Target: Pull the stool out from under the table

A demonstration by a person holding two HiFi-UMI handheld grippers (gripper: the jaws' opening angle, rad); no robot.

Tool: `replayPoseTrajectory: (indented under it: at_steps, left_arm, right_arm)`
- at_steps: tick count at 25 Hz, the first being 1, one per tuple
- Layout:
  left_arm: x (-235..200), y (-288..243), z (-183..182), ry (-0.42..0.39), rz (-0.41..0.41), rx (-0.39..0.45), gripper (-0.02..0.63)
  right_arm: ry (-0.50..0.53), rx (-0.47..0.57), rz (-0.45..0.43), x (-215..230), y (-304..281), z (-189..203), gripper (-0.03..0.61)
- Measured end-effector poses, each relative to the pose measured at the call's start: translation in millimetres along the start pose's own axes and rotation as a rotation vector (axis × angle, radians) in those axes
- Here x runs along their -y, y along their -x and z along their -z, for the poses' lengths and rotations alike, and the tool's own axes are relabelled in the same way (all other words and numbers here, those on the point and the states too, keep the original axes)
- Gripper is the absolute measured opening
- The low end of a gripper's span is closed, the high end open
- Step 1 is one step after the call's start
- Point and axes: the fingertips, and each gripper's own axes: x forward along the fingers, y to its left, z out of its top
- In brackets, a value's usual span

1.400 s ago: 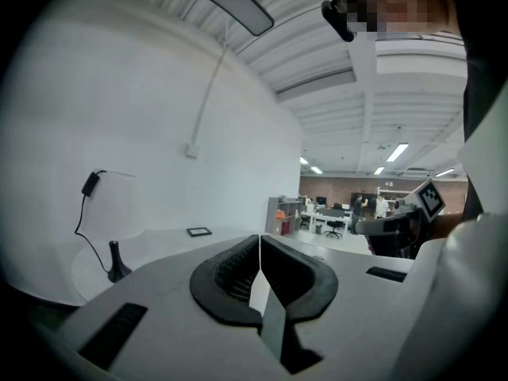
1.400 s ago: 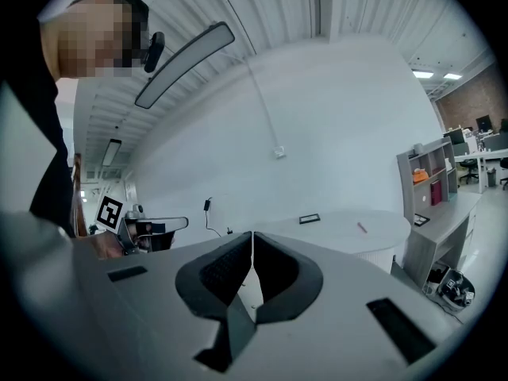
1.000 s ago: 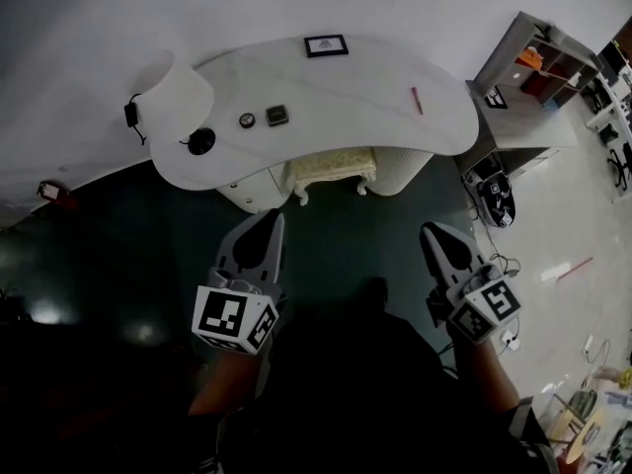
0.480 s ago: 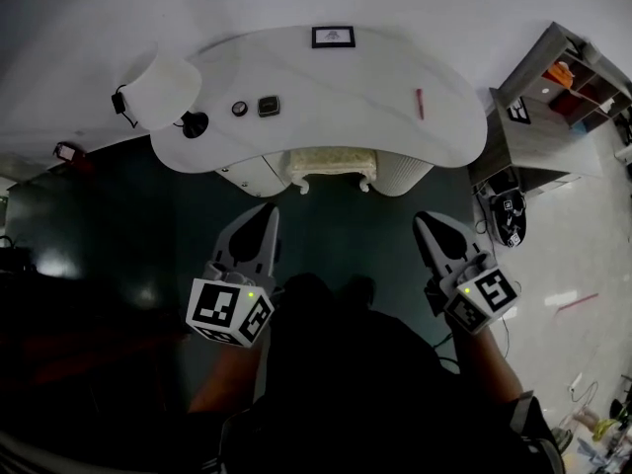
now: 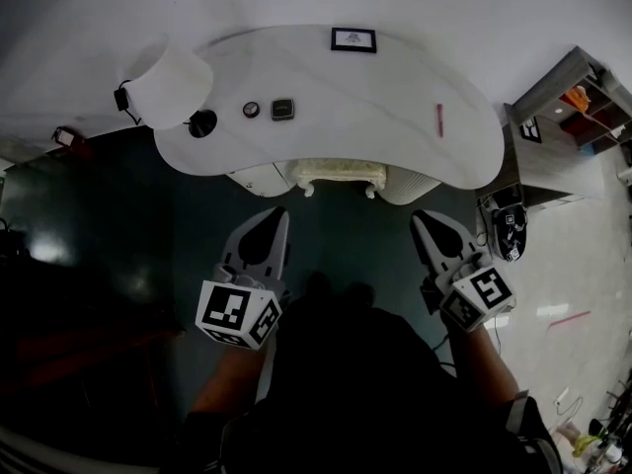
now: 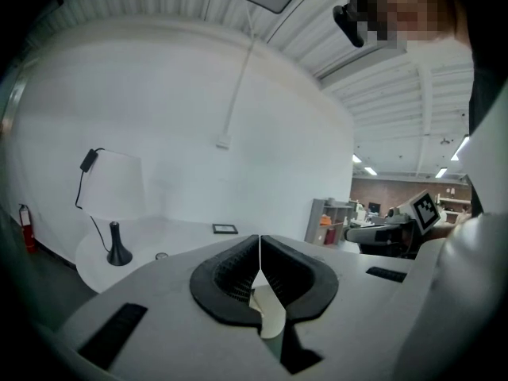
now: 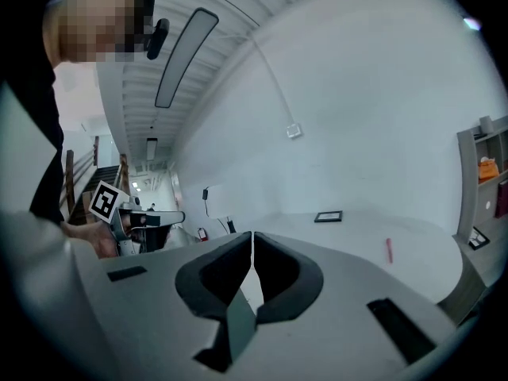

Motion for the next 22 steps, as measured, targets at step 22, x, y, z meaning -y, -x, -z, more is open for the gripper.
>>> replayPoseTrajectory:
  at_steps: [22]
  left_arm:
    - [-57.1, -101.4, 139.4, -0.029, 0.05, 0.014, 0.018]
  right_arm:
    - [0.13, -0.07, -0.092, 78.2, -100.6, 158.9, 0.018]
